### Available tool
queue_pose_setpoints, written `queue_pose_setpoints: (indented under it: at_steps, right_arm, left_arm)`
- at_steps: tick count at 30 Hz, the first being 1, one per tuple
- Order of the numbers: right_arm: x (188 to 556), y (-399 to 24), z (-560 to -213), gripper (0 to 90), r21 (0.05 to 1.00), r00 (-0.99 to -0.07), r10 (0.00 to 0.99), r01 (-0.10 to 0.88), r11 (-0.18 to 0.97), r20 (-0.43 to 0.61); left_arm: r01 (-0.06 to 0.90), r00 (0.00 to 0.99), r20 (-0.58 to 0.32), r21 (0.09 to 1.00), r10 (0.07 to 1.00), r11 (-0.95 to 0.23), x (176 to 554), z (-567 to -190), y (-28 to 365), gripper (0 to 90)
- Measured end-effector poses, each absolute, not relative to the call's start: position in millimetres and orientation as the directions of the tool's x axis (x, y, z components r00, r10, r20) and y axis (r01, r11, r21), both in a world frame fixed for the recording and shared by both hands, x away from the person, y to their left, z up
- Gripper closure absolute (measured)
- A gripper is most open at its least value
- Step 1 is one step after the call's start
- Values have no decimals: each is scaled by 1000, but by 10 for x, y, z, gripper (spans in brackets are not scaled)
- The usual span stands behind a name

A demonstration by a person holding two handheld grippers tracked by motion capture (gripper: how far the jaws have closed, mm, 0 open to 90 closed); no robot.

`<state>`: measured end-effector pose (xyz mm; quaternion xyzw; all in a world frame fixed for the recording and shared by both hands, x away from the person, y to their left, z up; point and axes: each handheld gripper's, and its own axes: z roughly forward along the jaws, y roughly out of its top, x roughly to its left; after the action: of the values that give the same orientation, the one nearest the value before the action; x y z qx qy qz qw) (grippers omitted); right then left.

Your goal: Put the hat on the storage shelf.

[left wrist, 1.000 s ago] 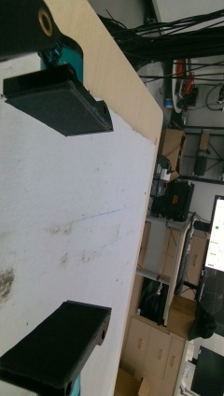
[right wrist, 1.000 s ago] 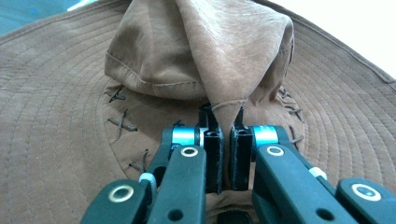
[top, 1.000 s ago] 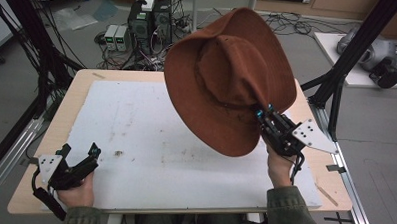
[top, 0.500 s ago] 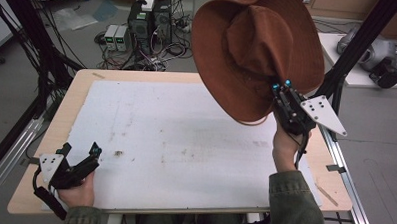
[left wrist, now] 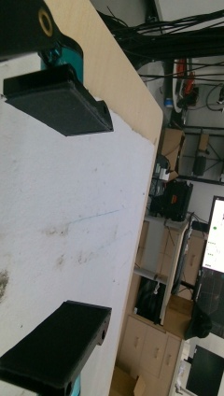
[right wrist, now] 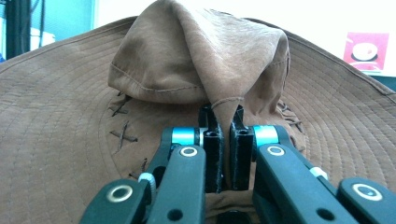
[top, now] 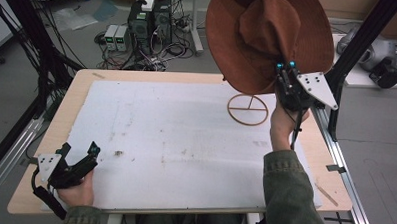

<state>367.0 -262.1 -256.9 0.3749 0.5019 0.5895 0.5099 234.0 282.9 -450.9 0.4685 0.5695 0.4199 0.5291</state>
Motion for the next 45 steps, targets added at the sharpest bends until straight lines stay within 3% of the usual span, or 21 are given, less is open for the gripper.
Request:
queue_pose_setpoints:
  at_steps: [11,25,32,45]
  right_arm:
    - [3933,-2775,-2495,874,982,-168,986,-185,-49,17]
    - [4052,-2742,-2964,873,998,-185,983,-56,5,-15]
    - [4060,-2701,-3015,872,998,-183,982,-32,47,-52]
    - [4105,-2747,-3048,832,1000,-185,983,22,-2,6]
  left_arm:
    - [94,1,-208,974,978,207,2349,-4514,2828,107]
    - [103,9,-209,973,978,207,2359,-4517,2811,107]
    - [102,11,-210,973,978,208,2364,-4518,2808,107]
    - [103,10,-219,971,976,217,2366,-4519,2817,109]
